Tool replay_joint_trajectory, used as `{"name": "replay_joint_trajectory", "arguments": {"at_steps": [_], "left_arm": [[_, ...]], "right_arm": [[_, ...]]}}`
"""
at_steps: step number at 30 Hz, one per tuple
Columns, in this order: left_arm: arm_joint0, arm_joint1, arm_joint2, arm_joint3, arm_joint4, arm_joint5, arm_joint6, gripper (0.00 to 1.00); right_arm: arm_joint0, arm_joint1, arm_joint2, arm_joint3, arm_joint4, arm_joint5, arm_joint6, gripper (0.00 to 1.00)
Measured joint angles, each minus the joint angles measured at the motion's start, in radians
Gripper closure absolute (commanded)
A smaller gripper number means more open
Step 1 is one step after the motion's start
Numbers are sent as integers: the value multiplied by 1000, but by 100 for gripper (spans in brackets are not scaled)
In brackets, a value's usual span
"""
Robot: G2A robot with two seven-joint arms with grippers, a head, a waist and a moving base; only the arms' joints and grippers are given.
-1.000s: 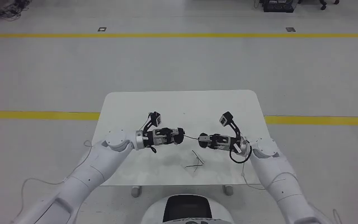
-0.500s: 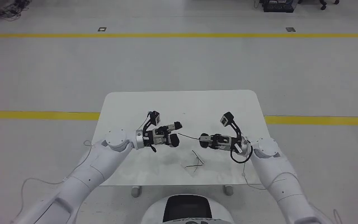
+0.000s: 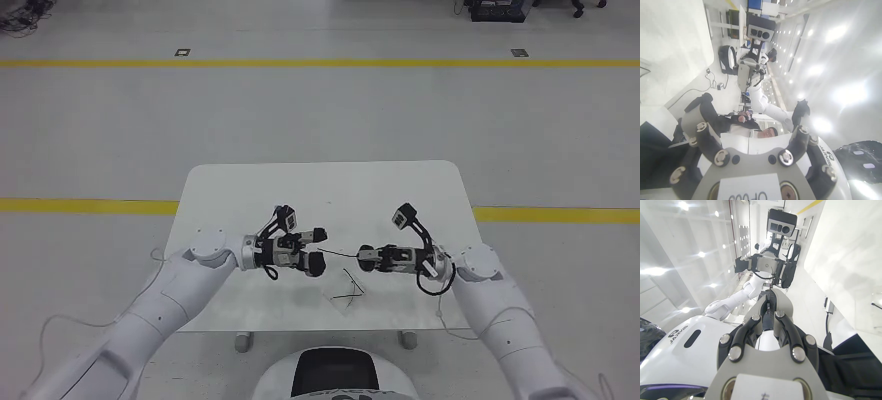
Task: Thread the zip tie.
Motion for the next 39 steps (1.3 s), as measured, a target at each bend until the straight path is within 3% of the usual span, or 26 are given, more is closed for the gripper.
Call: {"name": "replay_joint_trajectory", "arguments": {"at_steps": [6, 13, 24, 33, 39], "left_arm": [[-21, -12, 19, 28, 1, 9, -18, 0], [-21, -11, 19, 27, 3, 8, -15, 0], [10, -12, 18, -38, 121, -48, 186, 0], [16, -13, 19, -47, 131, -55, 206, 0], [31, -12, 19, -78, 181, -57, 272, 0]], "right_arm": [[2, 15, -44, -21, 23, 0, 0, 100], [3, 17, -46, -23, 27, 0, 0, 100], [-2, 22, -69, -43, 27, 17, -71, 100], [-2, 22, -72, -44, 25, 9, -88, 100], [-9, 24, -87, -62, 4, 28, -148, 100]]}}
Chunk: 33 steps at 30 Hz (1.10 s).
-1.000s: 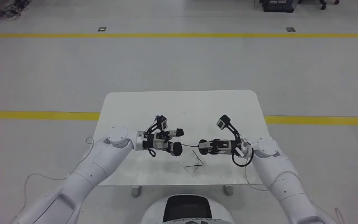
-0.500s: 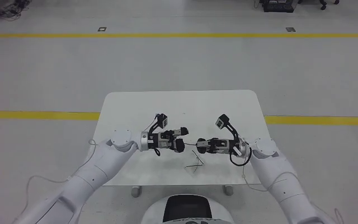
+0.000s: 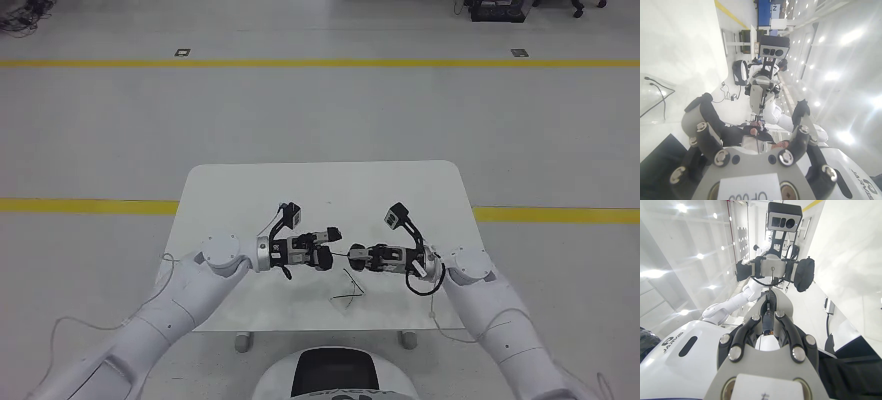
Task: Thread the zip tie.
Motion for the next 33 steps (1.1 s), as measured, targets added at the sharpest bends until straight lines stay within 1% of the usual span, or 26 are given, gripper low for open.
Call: {"name": "replay_joint_trajectory", "arguments": {"at_steps": [4, 10, 25, 27, 28, 33], "left_arm": [[6, 2, -4, -13, 15, 0, 8, 0], [13, 3, -9, -22, 26, 7, 11, 0], [13, -1, -9, -12, 30, 14, 7, 0], [15, -2, -9, -12, 31, 14, 5, 2], [15, -2, -9, -12, 32, 14, 4, 1], [17, -2, -11, -10, 33, 18, 5, 2]], "right_arm": [[4, 2, -6, 7, -3, -2, -16, 100], [8, 4, -16, 16, 5, -9, -20, 100], [15, 12, -41, 18, 6, -25, -14, 100], [15, 13, -43, 18, 9, -26, -16, 100], [16, 13, -44, 18, 10, -27, -17, 100], [16, 15, -49, 15, 13, -27, -18, 100]]}}
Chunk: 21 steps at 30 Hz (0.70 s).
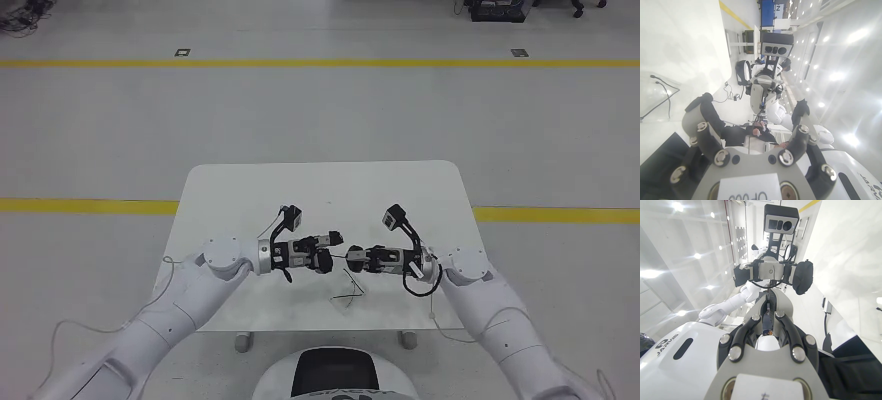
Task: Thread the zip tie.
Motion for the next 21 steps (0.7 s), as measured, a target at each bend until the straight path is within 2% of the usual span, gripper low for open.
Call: {"name": "replay_joint_trajectory", "arguments": {"at_steps": [13, 21], "left_arm": [[4, 1, -18, 13, -18, 0, -3, 5], [6, -2, -11, 8, -14, 9, -11, 10]], "right_arm": [[-6, 8, -3, -14, 2, 0, 1, 100], [-5, 11, -11, -16, 4, 0, -1, 100]]}}
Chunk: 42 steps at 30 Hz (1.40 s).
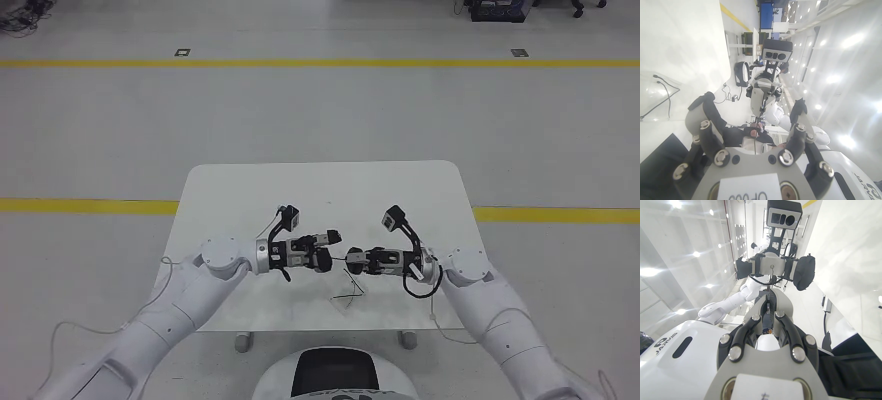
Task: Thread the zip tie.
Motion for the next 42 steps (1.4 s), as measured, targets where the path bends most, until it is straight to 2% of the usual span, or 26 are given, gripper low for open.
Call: {"name": "replay_joint_trajectory", "arguments": {"at_steps": [7, 10, 13, 16, 18, 27, 34, 42], "left_arm": [[-5, -4, 6, 4, 1, 0, -5, 15], [-6, -5, 5, 7, -1, -1, -6, 26], [-6, -6, 5, 9, 0, -1, -8, 42], [-6, -6, 4, 9, 0, -1, -10, 52], [-5, -7, 4, 10, 0, -1, -11, 55], [-4, -8, 0, 13, -15, -10, -30, 64], [0, -11, -8, 28, -85, -27, -87, 67], [-8, -16, -3, 42, -81, -31, -97, 69]], "right_arm": [[6, 1, -11, 9, 6, 0, -2, 100], [9, 1, -15, 12, 8, 0, -2, 100], [10, 2, -17, 13, 9, 0, -5, 100], [11, 3, -18, 12, 10, 0, -8, 100], [11, 4, -18, 13, 10, 0, -10, 100], [12, 6, -17, 28, 30, 0, -6, 100], [20, 7, -23, 44, 50, 0, 11, 100], [24, 9, -23, 47, 68, 0, 25, 100]]}}
